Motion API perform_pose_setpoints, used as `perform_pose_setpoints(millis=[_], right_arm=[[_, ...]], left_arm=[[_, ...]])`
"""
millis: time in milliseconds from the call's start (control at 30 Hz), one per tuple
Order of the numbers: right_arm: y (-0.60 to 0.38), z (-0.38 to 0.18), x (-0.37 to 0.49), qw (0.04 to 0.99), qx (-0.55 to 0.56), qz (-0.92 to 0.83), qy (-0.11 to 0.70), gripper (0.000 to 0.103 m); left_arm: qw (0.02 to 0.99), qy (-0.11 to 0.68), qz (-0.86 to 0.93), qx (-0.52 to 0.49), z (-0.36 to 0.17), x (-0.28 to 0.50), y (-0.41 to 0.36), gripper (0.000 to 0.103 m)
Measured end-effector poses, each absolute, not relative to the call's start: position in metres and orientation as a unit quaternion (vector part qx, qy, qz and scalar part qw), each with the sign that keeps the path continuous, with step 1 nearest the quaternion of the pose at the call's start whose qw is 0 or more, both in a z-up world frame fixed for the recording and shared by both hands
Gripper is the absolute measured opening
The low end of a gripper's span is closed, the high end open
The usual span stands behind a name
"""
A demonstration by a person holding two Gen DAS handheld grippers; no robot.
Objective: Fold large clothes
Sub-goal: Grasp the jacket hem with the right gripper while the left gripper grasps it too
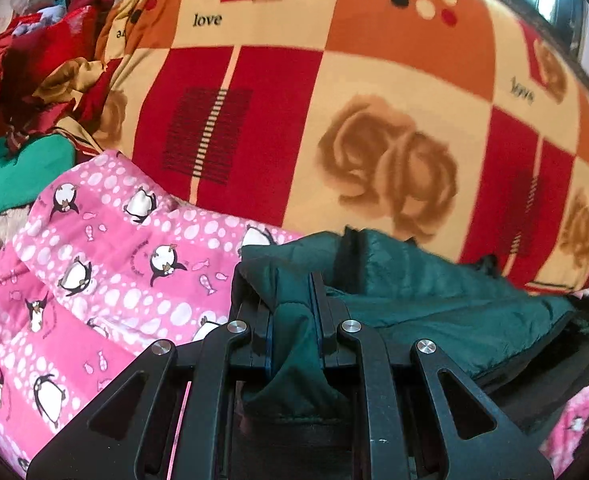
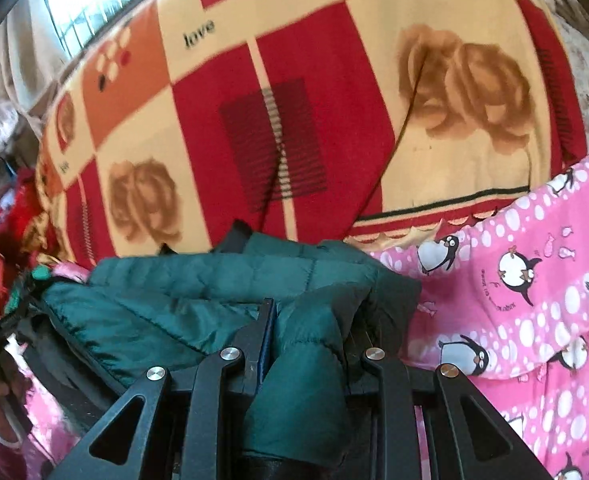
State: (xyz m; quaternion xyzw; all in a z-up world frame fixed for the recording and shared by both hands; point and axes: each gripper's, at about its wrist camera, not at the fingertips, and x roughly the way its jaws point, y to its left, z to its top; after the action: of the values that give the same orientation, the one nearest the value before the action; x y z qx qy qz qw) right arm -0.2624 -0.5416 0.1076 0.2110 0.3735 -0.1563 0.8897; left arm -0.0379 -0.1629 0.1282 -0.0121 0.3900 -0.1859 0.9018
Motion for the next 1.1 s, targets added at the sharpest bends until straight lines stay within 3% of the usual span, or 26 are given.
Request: perform_pose_setpoints(millis=[500,1100], right_arm=[[-0.552,0.065,-0.237,0.869,0.226,-0.178,0.401,0.024],[-0.541,0.077,-0.244,0.854,0.211,-0.162,0.446,0.024]], left_arm=[[0.901,0.398,-0.169,0.035,0.097,-0.027,-0.182,0.014],[0.900,0.397,-0.169,0.058,0.097,-0.049,-0.172,0.015]])
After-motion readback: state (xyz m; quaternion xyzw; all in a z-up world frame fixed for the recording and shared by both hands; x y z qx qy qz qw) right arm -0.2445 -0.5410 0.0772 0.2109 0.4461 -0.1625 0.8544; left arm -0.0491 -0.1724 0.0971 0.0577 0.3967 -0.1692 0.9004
